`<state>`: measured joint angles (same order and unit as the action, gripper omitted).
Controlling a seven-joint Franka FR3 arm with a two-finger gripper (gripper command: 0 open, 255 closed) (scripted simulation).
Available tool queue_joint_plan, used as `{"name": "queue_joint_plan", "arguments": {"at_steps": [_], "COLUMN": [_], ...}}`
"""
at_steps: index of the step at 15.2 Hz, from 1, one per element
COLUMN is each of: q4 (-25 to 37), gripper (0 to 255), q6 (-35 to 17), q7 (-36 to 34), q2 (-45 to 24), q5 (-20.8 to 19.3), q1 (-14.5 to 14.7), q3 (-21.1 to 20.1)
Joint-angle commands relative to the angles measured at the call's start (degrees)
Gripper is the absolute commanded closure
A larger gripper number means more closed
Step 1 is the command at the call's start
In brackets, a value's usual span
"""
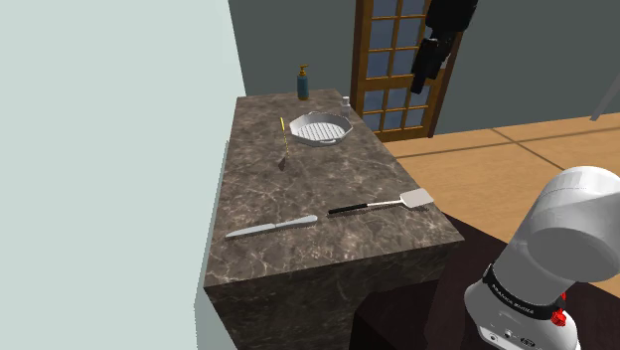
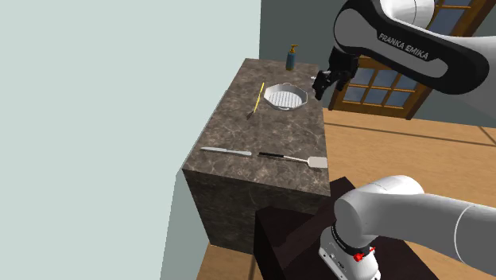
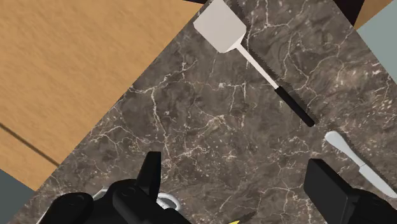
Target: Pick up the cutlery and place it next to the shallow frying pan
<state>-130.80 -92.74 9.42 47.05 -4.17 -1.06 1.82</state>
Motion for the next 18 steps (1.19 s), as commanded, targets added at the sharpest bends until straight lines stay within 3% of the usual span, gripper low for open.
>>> {"name": "queue_joint_plan", "arguments": {"at_steps": [1,18], "q4": [0.0,7.7], "gripper": [0,0], "q6": [0.0,-12.5], "q7": [0.0,3.7], "q2": [0.0,-29.5], "q5": [0.0,1.9], "q1": [0.0,8.9], "q3": [0.0,-9.0]}}
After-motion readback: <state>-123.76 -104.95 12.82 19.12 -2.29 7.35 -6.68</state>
